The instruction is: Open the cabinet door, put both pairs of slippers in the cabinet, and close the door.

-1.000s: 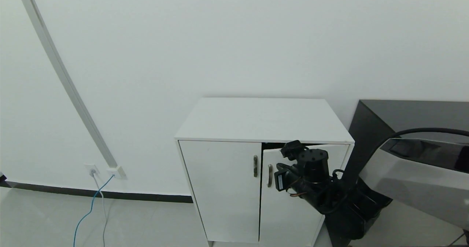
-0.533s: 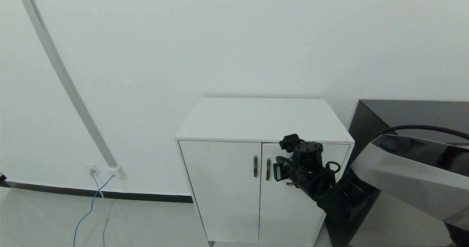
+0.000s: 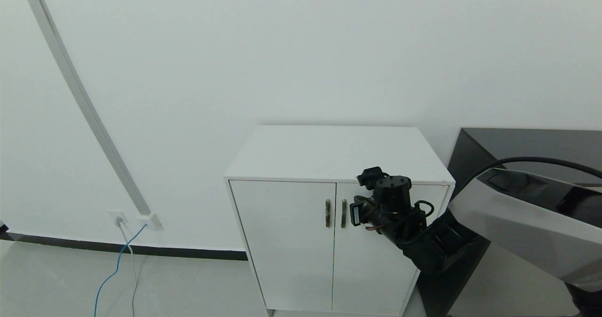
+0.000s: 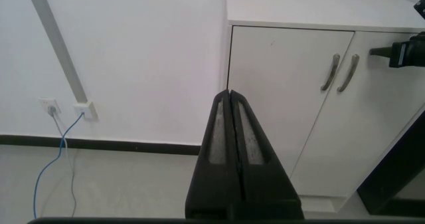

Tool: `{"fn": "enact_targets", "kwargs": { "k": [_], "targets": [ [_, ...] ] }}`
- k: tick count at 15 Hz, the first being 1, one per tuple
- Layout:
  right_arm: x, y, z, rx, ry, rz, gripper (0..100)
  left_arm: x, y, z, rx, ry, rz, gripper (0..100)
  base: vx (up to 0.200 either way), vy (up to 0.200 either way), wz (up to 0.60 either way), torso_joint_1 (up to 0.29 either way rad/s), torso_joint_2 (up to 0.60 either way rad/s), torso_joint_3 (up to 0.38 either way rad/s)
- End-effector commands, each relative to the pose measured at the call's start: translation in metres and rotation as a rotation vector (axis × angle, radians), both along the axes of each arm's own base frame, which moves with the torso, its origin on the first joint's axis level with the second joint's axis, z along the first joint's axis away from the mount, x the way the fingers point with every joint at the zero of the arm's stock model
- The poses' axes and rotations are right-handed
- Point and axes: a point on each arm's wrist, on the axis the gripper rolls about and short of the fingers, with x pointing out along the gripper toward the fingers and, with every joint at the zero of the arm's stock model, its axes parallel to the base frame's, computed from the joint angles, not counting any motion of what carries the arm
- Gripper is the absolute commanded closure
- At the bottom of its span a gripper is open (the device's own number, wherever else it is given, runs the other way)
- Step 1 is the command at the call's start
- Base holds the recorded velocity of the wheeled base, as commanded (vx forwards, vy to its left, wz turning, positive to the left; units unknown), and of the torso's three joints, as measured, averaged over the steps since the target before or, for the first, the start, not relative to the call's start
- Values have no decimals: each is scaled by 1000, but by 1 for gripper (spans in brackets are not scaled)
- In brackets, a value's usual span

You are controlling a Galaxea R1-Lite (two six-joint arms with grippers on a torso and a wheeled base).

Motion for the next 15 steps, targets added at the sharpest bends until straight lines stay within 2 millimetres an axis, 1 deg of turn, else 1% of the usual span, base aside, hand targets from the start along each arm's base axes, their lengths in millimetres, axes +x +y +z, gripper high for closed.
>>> {"fn": "enact_targets", "kwargs": {
  "k": [1,4,6,8,11,13,14,15],
  "targets": [
    [4,0,0,4,-6,-5,100,0,0,0,0,0,1,100,0,0,0,0,0,0],
    [8,-1,2,5,-7,-11,100,0,0,0,0,0,1,100,0,0,0,0,0,0],
    [3,-1,3,3,-4,-7,100,0,0,0,0,0,1,100,0,0,0,0,0,0],
    [-12,1,11,1,1,16,100,0,0,0,0,0,1,100,0,0,0,0,0,0],
    [-37,-3,28,6,-5,44,100,0,0,0,0,0,1,100,0,0,0,0,0,0],
    [-52,-9,35,11,-15,50,100,0,0,0,0,0,1,100,0,0,0,0,0,0],
    [-64,-18,42,19,-23,51,100,0,0,0,0,0,1,100,0,0,0,0,0,0],
    [-74,-25,44,17,-21,43,100,0,0,0,0,0,1,100,0,0,0,0,0,0]
  ]
}}
